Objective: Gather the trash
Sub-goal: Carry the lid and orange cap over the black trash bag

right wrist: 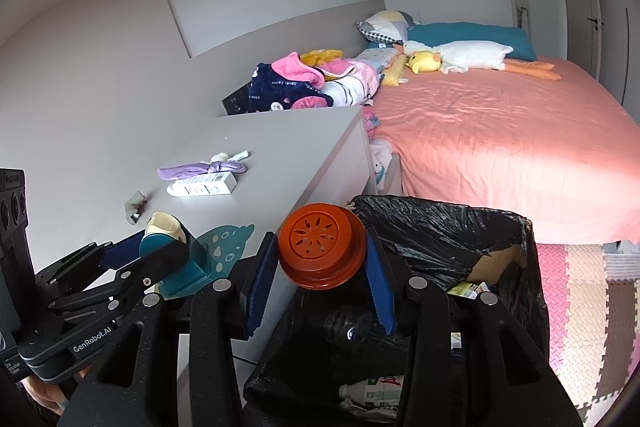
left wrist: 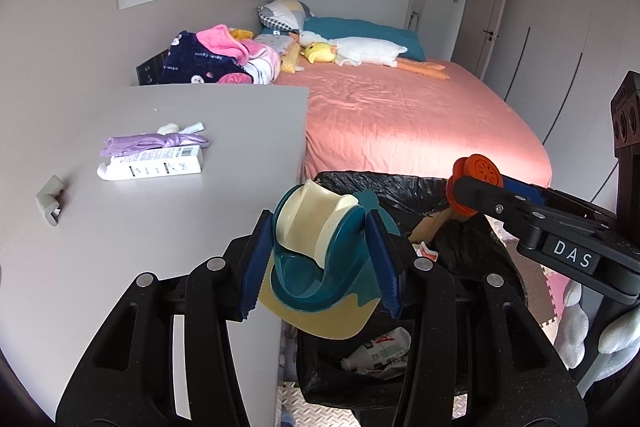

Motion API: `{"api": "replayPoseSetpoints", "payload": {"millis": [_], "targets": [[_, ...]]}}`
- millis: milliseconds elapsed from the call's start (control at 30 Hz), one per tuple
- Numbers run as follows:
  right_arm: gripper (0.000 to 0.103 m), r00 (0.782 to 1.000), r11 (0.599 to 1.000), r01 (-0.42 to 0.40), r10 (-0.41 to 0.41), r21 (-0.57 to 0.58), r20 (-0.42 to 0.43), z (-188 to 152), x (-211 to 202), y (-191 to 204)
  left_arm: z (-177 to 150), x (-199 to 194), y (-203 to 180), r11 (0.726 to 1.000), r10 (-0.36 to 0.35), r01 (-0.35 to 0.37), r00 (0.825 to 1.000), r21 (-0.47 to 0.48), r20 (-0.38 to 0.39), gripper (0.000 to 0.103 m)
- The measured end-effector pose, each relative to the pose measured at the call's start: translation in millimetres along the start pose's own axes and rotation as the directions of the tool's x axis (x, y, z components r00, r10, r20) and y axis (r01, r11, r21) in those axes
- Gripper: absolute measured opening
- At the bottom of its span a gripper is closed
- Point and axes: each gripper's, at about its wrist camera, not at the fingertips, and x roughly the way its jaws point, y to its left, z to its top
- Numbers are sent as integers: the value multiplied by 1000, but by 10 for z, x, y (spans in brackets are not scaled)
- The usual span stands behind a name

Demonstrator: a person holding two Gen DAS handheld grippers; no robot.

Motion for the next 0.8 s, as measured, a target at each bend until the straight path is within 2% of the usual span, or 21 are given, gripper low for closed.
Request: {"api": "replayPoseSetpoints", "payload": {"millis": [800], "targets": [[45,988,985,146,-149,96,27,-73,-271,-696,35,354,-702,984,-129,137,989,115,-73,46]]}}
